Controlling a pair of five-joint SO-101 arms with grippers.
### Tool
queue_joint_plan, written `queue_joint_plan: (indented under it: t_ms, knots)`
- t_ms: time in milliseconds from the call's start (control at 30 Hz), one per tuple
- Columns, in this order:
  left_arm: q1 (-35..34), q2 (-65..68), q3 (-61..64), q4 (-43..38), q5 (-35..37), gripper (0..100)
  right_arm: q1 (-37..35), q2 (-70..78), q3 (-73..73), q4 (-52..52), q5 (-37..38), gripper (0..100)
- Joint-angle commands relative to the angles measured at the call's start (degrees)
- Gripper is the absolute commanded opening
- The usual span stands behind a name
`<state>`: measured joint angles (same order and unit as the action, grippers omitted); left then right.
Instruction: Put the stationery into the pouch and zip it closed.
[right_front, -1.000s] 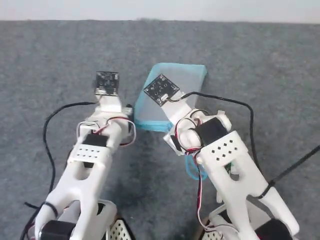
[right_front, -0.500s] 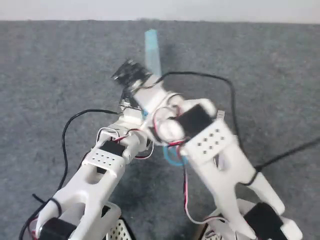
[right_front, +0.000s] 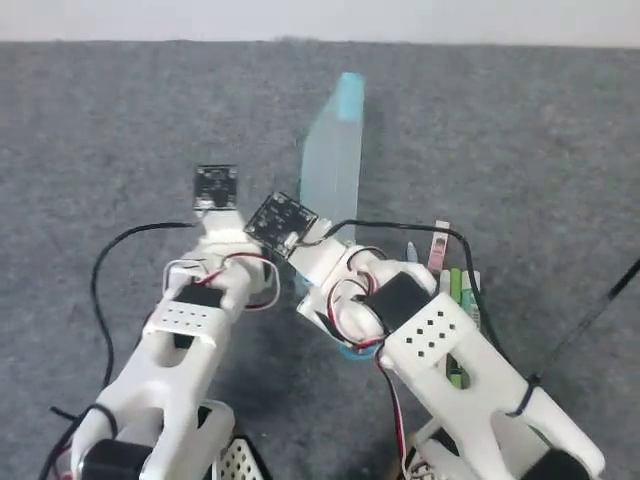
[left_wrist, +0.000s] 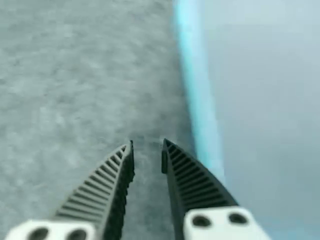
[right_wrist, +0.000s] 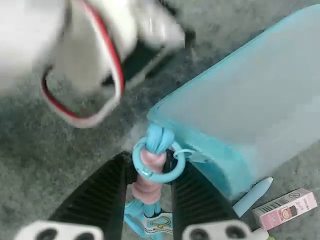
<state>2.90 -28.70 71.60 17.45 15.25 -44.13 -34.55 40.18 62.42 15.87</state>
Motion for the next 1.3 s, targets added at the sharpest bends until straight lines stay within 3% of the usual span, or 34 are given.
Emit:
queue_joint_plan:
  t_ms: [0, 167, 400, 600, 867, 1067, 1200, 1267]
  knots:
    - [-2.7, -0.4, -2.3, -1.9, 1.6, 9, -0.1, -2.2, -0.8, -1.7, 1.3, 0.6]
    - [-1.1, -0.4, -2.4, -2.0, 1.7, 9, -0.2, -1.0, -11.8, 3.2, 1.1, 0.6]
    - [4.2, -0.4, -2.2, -2.9, 1.7, 9, -0.7, 2.9, -42.5, 20.5, 1.1, 0.6]
    - [10.6, -0.4, -1.0, -3.2, 1.4, 9, -8.3, 13.4, -49.8, 23.8, 1.3, 0.6]
    - [8.2, -0.9, -0.5, -4.7, 1.8, 9, -9.2, 5.4, -31.6, 18.1, 1.6, 0.6]
    - [-6.6, -1.0, -3.8, -4.5, 7.7, 9, -9.0, -9.0, 0.8, 5.3, 4.7, 0.6]
    - [-16.5, -1.0, -6.5, -3.5, 1.7, 9, -8.9, -11.0, 16.5, -5.0, 4.8, 0.6]
    - [-20.1, -1.0, -8.9, 1.5, -4.3, 9, -8.5, -9.3, 18.4, -5.8, 4.8, 0.6]
